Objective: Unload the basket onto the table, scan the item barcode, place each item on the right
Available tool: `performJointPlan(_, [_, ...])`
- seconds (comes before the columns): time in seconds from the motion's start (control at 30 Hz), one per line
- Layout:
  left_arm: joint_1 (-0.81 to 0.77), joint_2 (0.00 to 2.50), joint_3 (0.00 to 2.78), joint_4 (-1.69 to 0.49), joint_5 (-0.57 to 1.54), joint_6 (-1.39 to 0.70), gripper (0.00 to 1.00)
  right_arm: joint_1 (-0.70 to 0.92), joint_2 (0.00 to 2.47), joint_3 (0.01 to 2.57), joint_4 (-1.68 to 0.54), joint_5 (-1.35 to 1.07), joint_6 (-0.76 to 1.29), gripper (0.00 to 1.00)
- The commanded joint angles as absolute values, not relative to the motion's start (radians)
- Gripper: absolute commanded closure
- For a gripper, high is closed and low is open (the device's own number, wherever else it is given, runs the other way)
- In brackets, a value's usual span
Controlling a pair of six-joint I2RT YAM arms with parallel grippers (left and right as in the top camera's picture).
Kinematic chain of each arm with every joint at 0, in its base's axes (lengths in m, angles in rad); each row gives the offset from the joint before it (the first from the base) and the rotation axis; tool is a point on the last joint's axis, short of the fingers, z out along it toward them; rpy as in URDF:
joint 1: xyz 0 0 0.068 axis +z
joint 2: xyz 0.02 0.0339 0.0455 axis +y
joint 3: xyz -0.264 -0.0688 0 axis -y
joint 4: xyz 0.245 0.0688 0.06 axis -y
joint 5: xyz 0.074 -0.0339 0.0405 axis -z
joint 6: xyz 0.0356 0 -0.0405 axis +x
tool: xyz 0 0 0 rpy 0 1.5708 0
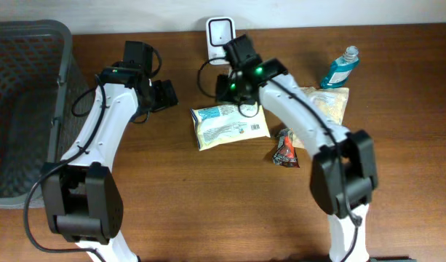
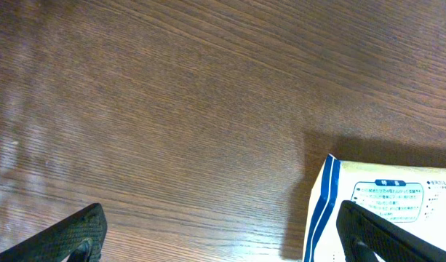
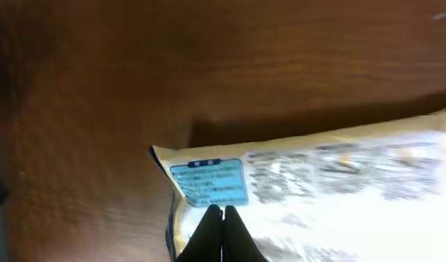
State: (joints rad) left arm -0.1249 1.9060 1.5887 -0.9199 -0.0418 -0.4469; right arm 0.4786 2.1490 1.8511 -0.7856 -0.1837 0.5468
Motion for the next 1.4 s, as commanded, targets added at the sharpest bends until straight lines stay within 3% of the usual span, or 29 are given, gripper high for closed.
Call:
performJointPlan(0.0, [-0.123,1.917,1.585,-0.918,-0.049,-0.458,0.01,0.52,2.251,1.844,-0.751,-0.243,0.559,0.96])
performJointPlan(0.23, [-0.123,1.917,1.585,-0.918,-0.049,-0.458,0.01,0.544,2.363,1.844,-0.718,-0.229,0.603,0.96])
performJointPlan(0.4, [-0.123,1.917,1.585,-0.918,-0.049,-0.458,0.01,0.503,2.305,1.888,-0.754,-0.193,0.545,0.96])
performJointPlan(0.6, [-0.123,1.917,1.585,-0.918,-0.049,-0.458,0.01,0.395,2.181,2.124,-1.082,-0.064,0.43,0.96])
performJointPlan(0.83, [-0.123,1.917,1.585,-0.918,-0.049,-0.458,0.01,0.333,2.201,2.119,-1.303,-0.049,0.422,0.96])
performJointPlan(1.2, [-0.123,1.917,1.585,-0.918,-0.049,-0.458,0.01,0.406,2.219,1.712,-0.955,-0.12,0.484,0.96])
performJointPlan(1.37, [-0.123,1.917,1.585,-0.918,-0.049,-0.458,0.01,0.396,2.201,1.736,-0.977,-0.119,0.49,0.96])
